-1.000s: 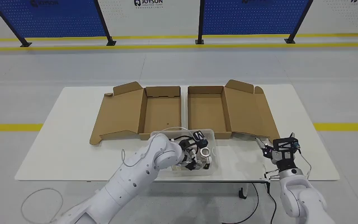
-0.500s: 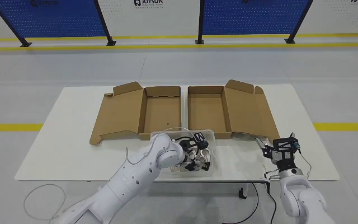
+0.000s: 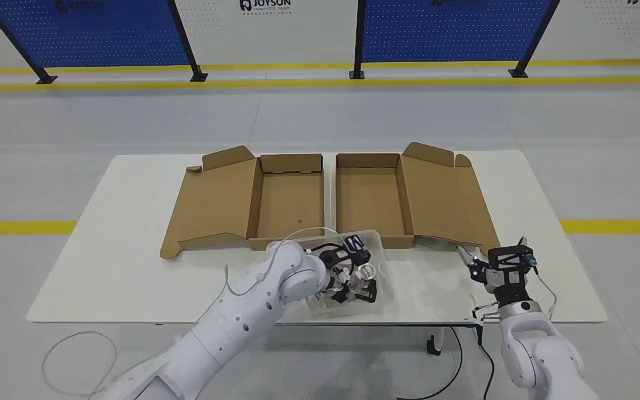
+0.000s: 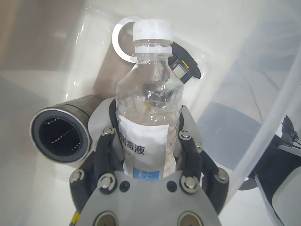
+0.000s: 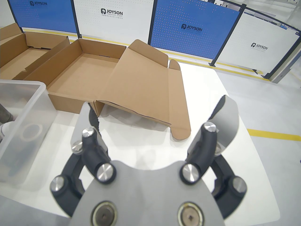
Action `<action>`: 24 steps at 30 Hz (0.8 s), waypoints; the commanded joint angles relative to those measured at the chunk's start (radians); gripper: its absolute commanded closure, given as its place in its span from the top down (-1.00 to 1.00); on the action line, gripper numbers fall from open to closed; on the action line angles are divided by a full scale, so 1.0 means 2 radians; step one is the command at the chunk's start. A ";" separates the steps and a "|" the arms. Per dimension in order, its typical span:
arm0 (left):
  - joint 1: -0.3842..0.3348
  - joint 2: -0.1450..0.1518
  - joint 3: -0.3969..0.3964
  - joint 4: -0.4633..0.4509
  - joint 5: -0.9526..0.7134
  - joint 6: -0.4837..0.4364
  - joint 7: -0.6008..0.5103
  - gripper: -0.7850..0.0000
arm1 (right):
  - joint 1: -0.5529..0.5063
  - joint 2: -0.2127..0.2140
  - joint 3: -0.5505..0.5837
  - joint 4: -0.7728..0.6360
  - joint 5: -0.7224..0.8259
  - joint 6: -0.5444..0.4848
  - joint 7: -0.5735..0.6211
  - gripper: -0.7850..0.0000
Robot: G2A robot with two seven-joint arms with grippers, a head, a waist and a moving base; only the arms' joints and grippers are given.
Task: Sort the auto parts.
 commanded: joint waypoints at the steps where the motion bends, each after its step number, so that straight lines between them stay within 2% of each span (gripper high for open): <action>1: 0.003 0.001 -0.003 -0.006 0.003 -0.001 0.003 -1.00 | 0.000 0.000 0.000 0.000 0.000 0.000 0.000 1.00; 14: 0.040 0.018 -0.043 -0.073 0.026 0.002 0.038 -1.00 | 0.000 0.000 0.000 0.000 0.000 0.000 0.000 1.00; 24: 0.100 0.039 -0.100 -0.163 0.059 -0.022 0.114 -1.00 | 0.000 0.000 0.000 0.000 0.000 0.000 0.000 1.00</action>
